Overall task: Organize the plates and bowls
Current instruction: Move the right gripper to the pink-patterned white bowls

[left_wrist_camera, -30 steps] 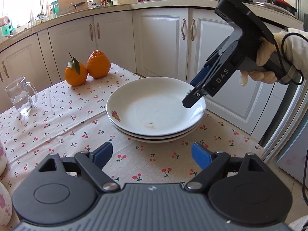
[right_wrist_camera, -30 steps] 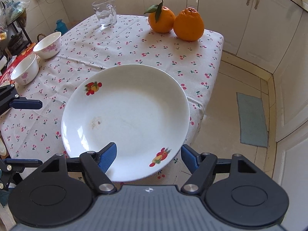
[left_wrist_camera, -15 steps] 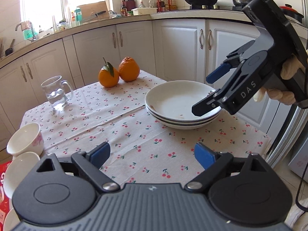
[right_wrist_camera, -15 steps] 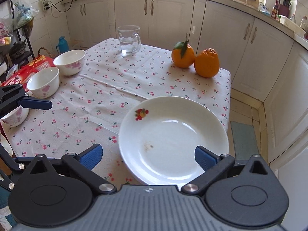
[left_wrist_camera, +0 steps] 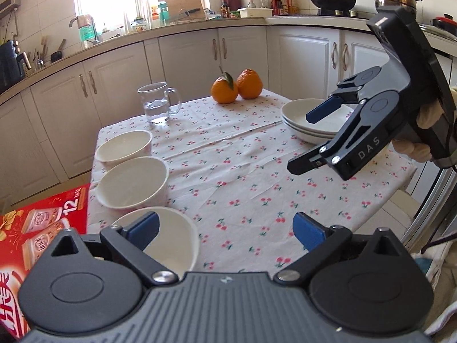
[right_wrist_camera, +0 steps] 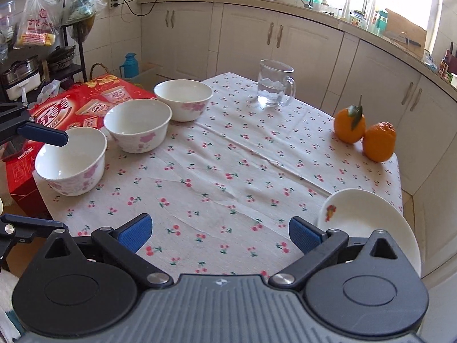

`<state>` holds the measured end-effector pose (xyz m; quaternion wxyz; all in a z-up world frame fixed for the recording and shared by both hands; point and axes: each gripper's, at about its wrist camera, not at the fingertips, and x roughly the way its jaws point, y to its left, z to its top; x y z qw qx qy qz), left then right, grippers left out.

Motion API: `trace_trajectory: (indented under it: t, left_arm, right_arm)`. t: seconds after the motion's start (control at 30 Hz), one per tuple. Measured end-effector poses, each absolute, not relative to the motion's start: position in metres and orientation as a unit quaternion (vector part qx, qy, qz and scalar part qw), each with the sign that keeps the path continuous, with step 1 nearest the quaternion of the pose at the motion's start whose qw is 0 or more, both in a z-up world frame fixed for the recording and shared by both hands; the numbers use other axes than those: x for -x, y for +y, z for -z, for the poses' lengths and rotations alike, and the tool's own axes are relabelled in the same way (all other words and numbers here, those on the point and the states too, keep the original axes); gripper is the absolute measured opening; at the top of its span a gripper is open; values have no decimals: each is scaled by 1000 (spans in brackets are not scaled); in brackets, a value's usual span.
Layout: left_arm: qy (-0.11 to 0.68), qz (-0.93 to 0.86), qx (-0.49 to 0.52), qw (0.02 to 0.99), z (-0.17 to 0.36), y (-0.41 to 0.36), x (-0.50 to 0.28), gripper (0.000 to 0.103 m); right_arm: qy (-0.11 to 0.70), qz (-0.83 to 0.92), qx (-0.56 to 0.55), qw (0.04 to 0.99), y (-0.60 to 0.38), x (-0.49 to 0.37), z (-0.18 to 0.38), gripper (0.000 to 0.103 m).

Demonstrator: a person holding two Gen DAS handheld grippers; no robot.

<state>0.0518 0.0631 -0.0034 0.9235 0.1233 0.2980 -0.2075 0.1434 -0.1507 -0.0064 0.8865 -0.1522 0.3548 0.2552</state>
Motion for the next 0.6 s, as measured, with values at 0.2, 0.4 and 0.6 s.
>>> trace_trajectory:
  t: [0.2,0.4,0.6]
  left_arm:
    - [311,178,-121,926,14,108,-42,100]
    - [334,165,-102,923,39,136,-47,99]
    - [336,177,-98,920,52,140,-57,98]
  right_arm:
    - [348,-279,142,884,-110,-141,2,103]
    - [349,-308,132,875,-71,-141,-2,103]
    - [355,-339,143,859,-34,-143,6,102]
